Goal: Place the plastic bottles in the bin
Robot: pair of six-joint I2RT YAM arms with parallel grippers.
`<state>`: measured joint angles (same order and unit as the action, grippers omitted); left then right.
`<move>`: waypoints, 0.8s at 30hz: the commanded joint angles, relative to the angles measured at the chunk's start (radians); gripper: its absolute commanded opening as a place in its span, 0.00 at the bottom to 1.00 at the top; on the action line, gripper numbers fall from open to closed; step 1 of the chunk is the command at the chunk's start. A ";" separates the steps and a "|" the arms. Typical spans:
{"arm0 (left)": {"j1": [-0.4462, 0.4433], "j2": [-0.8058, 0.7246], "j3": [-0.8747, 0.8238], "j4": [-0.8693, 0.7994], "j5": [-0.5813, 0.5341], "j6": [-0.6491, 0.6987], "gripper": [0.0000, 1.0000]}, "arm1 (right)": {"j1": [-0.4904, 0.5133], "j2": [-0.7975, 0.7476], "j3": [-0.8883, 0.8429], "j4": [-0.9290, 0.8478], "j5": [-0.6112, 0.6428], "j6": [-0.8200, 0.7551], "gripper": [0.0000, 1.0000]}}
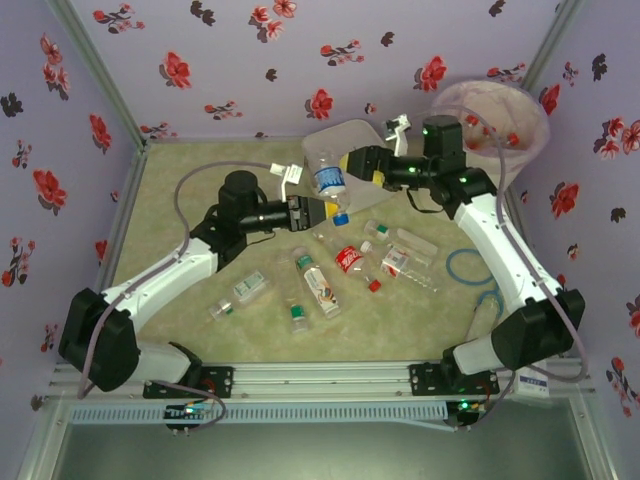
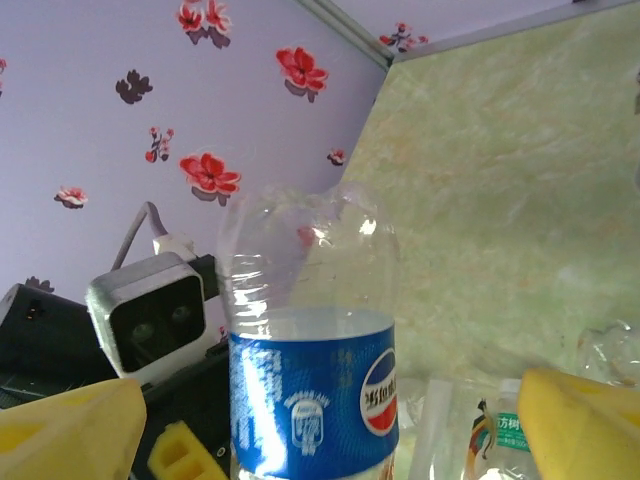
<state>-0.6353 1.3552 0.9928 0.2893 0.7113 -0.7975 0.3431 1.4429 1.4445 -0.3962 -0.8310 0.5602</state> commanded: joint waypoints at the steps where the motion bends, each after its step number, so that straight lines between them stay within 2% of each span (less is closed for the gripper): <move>1: -0.010 0.008 0.042 0.037 0.033 0.035 0.32 | 0.028 0.039 0.027 0.031 -0.044 0.016 0.95; 6: -0.012 0.024 0.058 0.012 0.035 0.046 0.32 | 0.065 0.078 0.036 0.083 -0.096 0.045 0.86; 11: -0.012 0.025 0.054 0.014 0.034 0.040 0.36 | 0.063 0.075 0.066 0.012 -0.051 -0.006 0.59; 14: -0.010 0.015 0.051 -0.002 0.021 0.055 0.51 | 0.046 0.066 0.124 -0.066 -0.011 -0.066 0.51; 18: -0.001 -0.008 0.047 -0.060 -0.048 0.085 0.82 | -0.025 0.050 0.252 -0.200 0.070 -0.164 0.41; 20: 0.007 -0.032 0.034 -0.089 -0.102 0.086 0.91 | -0.083 0.045 0.320 -0.268 0.123 -0.206 0.39; 22: 0.019 -0.064 0.011 -0.132 -0.174 0.081 0.99 | -0.147 0.046 0.406 -0.359 0.239 -0.268 0.35; 24: 0.033 -0.092 -0.001 -0.218 -0.256 0.085 1.00 | -0.191 0.057 0.492 -0.438 0.429 -0.356 0.26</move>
<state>-0.6224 1.3220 1.0088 0.1719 0.5808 -0.7361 0.1997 1.5223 1.8397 -0.6796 -0.6441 0.3546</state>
